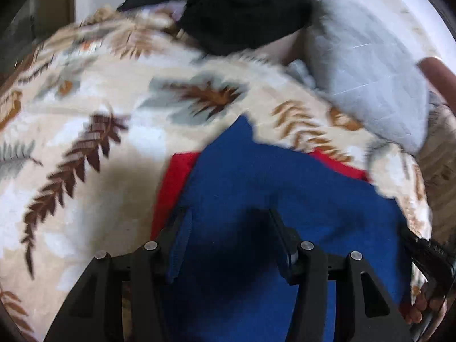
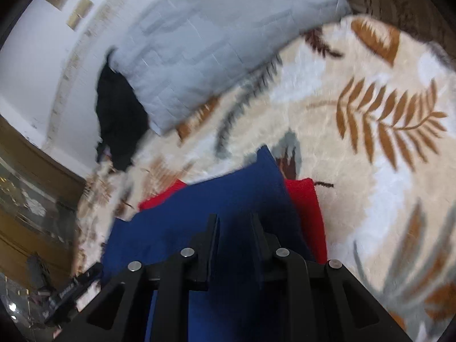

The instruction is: Fold small clothes

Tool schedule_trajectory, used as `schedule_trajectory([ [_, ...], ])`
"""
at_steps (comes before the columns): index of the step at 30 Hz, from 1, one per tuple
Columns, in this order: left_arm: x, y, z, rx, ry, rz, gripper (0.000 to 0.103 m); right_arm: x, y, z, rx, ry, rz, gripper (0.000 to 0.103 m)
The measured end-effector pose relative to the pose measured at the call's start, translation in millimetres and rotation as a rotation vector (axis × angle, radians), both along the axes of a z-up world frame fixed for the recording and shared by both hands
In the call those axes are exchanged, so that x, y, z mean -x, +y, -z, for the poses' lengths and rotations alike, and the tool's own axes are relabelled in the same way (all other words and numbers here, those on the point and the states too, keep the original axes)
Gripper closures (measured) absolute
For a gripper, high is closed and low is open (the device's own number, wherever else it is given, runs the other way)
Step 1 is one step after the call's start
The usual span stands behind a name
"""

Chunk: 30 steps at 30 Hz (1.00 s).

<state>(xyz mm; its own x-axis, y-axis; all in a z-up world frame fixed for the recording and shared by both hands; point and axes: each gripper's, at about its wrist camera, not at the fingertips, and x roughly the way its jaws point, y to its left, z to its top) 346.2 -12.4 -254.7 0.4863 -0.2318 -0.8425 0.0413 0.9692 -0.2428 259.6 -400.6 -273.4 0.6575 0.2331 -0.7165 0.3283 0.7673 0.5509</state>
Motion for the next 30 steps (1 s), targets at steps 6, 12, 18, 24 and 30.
schedule_trajectory([
  [6, 6, 17, -4, 0.027, -0.019, -0.026, 0.057, -3, -15, 14, -0.039, 0.011, 0.048, 0.080],
  [12, 56, 12, -25, -0.134, -0.106, 0.037, 0.039, 23, 25, -16, 0.009, -0.070, -0.097, 0.078],
  [18, 113, 23, -14, -0.244, -0.104, 0.029, 0.026, 59, 78, -16, 0.031, -0.015, -0.231, 0.072],
  [24, 146, 22, -32, -0.315, -0.242, 0.058, 0.026, 88, 100, -13, 0.092, 0.016, -0.271, 0.051],
  [30, 165, 25, -62, -0.303, -0.398, 0.021, 0.021, 108, 109, -33, 0.130, -0.102, -0.272, 0.051],
])
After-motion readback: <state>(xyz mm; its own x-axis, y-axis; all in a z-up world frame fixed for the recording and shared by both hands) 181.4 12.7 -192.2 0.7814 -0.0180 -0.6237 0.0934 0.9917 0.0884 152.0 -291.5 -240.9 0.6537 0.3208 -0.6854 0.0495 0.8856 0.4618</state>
